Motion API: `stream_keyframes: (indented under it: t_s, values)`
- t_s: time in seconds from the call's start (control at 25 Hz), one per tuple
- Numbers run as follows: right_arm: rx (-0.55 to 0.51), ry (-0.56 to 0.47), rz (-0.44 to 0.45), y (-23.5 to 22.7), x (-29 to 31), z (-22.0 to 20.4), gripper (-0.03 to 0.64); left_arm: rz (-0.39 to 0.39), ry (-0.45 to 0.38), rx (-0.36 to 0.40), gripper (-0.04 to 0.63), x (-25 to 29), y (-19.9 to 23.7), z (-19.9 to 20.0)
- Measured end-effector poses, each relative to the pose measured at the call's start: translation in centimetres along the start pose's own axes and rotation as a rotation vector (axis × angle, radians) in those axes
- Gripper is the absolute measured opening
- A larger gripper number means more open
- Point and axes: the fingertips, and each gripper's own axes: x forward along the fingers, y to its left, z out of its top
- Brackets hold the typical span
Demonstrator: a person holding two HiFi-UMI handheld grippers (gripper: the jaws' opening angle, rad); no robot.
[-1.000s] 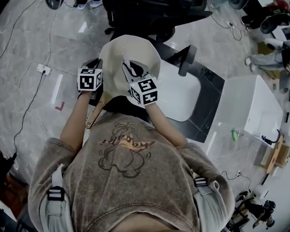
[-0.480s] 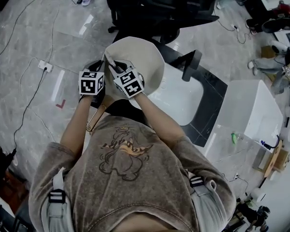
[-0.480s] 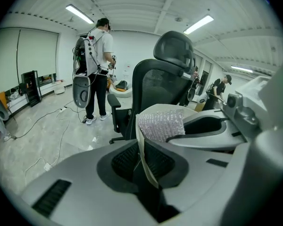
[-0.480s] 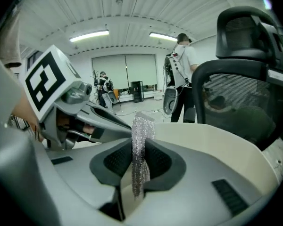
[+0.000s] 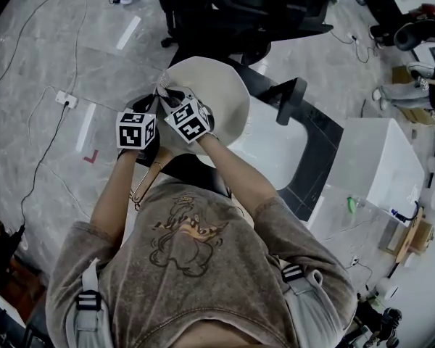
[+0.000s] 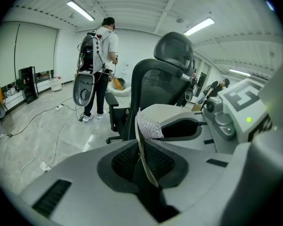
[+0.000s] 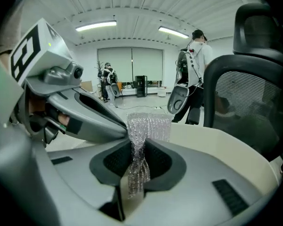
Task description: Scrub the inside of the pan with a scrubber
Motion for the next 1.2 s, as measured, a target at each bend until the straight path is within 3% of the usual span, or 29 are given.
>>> stream_keyframes:
  t_s: [0.52,0.92,1.2]
  values:
    - [-0.007,0.035,-0.069,-3.2,2.3,-0.2,0.091,-0.020,0.011,0.006,0.052,0.0,0.0,-0.1]
    - [-0.018,0.133,-0.252,-9.1,1.2,-1.9,0.091,-0.025,0.025,0.022,0.054,-0.2,-0.2,-0.2]
    - [-0.045,0.206,-0.305,-11.1,0.2,-3.2,0.091,-0.019,0.045,0.040,0.057,-0.2,-0.4,-0.3]
